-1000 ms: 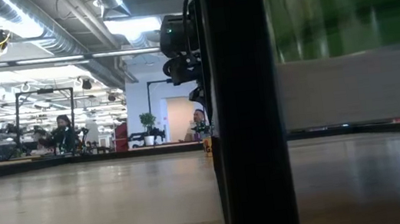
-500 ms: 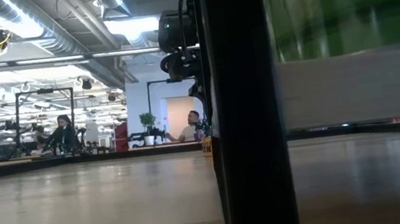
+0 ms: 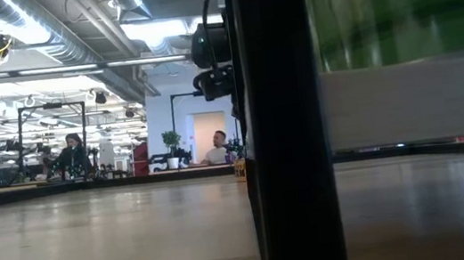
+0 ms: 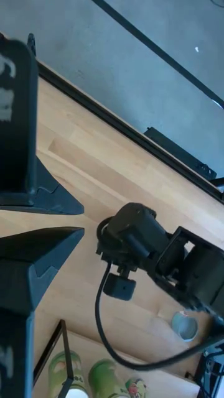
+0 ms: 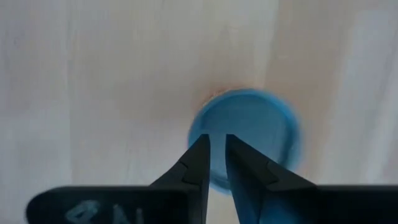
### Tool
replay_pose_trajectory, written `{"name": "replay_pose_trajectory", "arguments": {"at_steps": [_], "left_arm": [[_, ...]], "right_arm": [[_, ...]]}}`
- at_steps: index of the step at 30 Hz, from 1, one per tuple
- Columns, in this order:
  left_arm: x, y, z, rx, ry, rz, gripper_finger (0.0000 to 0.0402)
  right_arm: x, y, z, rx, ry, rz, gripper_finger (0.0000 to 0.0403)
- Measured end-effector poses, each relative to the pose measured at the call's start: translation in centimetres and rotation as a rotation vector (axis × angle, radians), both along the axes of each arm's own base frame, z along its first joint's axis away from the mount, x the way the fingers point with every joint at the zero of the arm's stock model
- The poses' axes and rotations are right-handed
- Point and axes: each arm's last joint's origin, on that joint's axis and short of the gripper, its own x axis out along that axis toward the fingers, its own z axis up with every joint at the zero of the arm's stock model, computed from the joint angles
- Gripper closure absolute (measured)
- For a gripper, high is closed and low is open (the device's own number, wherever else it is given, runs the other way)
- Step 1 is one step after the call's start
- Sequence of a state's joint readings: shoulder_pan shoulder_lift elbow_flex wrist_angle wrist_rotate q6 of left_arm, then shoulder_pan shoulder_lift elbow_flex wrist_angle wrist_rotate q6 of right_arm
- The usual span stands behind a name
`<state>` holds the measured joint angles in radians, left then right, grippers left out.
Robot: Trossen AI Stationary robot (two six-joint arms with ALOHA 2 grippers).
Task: Pick and place cans onto a shelf
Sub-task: Put the canned orange on the shelf
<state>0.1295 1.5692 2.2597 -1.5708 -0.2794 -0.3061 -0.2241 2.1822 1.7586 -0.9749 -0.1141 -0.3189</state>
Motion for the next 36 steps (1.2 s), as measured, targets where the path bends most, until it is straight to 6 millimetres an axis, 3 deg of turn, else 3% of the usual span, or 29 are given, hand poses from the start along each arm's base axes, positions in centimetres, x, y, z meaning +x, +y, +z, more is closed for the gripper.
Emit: {"name": "replay_pose_trajectory", "arguments": {"at_steps": [3, 18, 28, 36], "left_arm": [[0.0, 0.0, 0.0, 0.0, 0.0, 0.001, 0.0365], [0.0, 0.0, 0.0, 0.001, 0.001, 0.0, 0.0365], [0.0, 0.0, 0.0, 0.001, 0.001, 0.0, 0.0365], [0.0, 0.0, 0.0, 0.0, 0.0, 0.0, 0.0365]], "right_arm": [[-0.5, 0.0, -0.7, 0.072, 0.017, 0.003, 0.0349], [-0.6, 0.0, -1.0, 0.069, 0.027, 0.01, 0.0322], [0.4, -0.2, 1.2, 0.047, -0.047, 0.039, 0.0322], [0.0, -0.1, 0.5, 0.06, -0.006, 0.016, 0.0322]]}}
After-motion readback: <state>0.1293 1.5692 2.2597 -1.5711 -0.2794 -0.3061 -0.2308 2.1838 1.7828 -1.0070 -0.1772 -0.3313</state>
